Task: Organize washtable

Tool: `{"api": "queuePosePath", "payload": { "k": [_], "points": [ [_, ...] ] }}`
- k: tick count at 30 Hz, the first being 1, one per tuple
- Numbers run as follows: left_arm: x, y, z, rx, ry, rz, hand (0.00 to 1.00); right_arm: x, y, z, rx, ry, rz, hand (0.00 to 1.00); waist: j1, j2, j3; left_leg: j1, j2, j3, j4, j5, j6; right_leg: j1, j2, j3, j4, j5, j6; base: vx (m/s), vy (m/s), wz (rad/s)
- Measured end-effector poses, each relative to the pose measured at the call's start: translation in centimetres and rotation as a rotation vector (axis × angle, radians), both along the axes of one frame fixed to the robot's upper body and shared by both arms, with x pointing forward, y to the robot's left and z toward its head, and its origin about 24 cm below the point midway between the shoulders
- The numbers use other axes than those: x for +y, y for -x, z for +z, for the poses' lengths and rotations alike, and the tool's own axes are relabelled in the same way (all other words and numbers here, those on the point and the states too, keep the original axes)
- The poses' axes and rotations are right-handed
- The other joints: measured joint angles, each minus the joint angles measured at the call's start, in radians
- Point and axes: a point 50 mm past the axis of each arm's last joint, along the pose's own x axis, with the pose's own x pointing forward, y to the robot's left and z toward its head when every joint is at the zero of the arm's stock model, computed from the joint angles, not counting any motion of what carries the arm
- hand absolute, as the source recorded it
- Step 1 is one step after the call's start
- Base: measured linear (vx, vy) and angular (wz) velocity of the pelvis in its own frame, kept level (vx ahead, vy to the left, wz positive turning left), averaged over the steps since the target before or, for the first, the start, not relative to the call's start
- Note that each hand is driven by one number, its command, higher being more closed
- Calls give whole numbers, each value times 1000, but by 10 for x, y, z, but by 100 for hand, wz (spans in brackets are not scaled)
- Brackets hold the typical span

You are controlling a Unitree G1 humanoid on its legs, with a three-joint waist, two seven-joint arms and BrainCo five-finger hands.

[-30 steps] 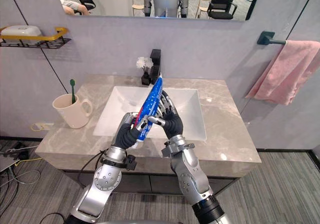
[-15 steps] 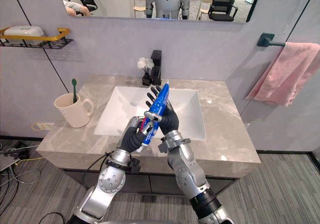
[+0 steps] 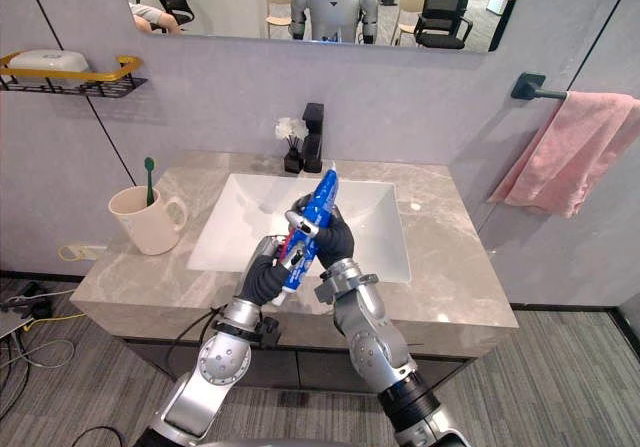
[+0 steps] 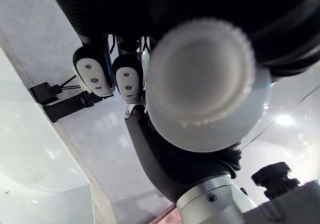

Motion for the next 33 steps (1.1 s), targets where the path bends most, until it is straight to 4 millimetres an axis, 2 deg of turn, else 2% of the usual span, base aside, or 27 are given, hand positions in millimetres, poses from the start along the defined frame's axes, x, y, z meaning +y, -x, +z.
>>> {"api": "queuePosePath", "payload": {
  "k": [6, 7, 16, 20, 25, 27, 30, 33],
  "points": [
    [1, 1, -3, 11, -2, 3, 100, 2, 1, 0, -3, 2, 10, 100, 1, 0, 0, 12, 0, 5, -24, 10, 0, 0, 0, 3, 0, 0, 0, 0, 0, 0],
    [1, 1, -3, 12, -2, 3, 0, 2, 1, 0, -3, 2, 11, 100, 1, 0, 0, 13, 0, 5, -25, 11, 0, 0, 0, 3, 0, 0, 0, 0, 0, 0],
    [13, 4, -8, 22, 7, 66, 0, 2, -2, 5, -33, 26, 3, 100, 2, 1, 1, 16, 0, 5, -28, 11, 0, 2, 0, 3, 0, -2, 2, 0, 0, 0],
    [22, 3, 1, -22, 17, 111, 0, -2, -7, 13, -63, 26, -20, 100, 6, 3, 5, 16, -1, 2, -28, 11, 0, 5, 0, -1, 0, -3, 2, -9, 0, 2],
    [49, 6, 15, -95, 32, 252, 0, -17, -10, 26, -126, 5, -91, 100, 9, 8, 18, 21, -1, -4, -29, 11, 0, 18, -1, -7, 0, -5, 2, 1, 0, 3],
    [62, 7, 28, -159, 44, 316, 0, -26, -11, 33, -161, -1, -132, 100, 23, 11, 26, 21, -1, -5, -30, 11, 0, 18, -2, -8, 0, -6, 2, 0, 0, 0],
    [79, 13, 41, -220, 69, 397, 0, -31, -12, 36, -179, 1, -159, 100, 24, 11, 27, 19, -2, -10, -31, 11, 0, 20, -3, -16, 0, -9, 3, -15, 2, 6],
    [96, 17, 43, -236, 102, 483, 0, -35, -12, 36, -186, 14, -182, 100, 27, 10, 35, 15, -3, -17, -31, 11, 0, 21, -4, -24, 0, -10, 4, -15, 1, 8]
  ]
}}
